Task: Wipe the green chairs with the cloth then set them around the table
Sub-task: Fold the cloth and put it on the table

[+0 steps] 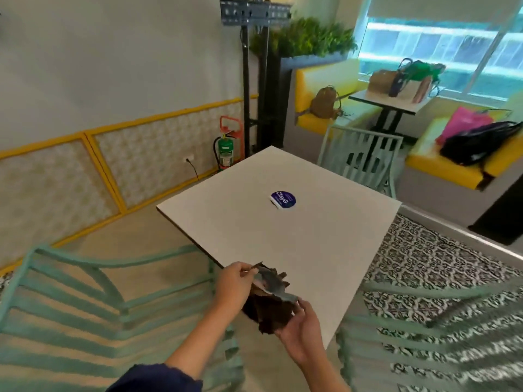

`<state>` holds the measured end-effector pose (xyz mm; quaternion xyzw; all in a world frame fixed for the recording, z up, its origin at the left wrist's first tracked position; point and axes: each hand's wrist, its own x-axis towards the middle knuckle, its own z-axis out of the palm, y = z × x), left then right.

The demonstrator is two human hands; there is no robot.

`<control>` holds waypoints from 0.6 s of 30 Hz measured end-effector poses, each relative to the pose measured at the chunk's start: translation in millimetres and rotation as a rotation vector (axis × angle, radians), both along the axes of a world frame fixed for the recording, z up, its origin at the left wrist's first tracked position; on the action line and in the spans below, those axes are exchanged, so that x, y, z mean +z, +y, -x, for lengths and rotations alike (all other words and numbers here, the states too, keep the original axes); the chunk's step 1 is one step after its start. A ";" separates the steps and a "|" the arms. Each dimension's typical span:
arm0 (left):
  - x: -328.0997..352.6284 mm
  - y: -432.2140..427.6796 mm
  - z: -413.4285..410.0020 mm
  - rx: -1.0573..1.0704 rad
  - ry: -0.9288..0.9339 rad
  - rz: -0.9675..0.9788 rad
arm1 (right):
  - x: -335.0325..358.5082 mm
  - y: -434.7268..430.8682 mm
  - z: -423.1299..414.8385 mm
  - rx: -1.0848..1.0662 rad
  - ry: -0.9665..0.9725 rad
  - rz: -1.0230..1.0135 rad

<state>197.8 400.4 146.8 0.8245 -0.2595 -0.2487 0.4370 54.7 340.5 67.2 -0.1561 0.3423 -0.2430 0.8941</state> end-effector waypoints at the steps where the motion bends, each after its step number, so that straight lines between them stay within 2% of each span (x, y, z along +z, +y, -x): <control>1: -7.7 -17.2 4.1 0.006 0.069 -0.010 | -4.5 -22.8 13.2 0.003 0.018 0.010; 5: -41.5 -67.5 15.4 -0.015 0.158 -0.032 | -22.9 -101.9 49.4 0.060 0.213 0.180; 10: -94.3 -104.7 35.9 -0.008 0.209 -0.179 | -32.3 -168.5 68.2 0.227 0.628 0.628; 14: -129.1 -118.4 42.7 0.061 0.272 -0.260 | -41.3 -206.0 65.2 0.272 0.854 0.760; 18: -131.4 -133.2 52.4 0.118 0.259 -0.259 | -56.0 -220.2 55.0 0.393 0.935 0.853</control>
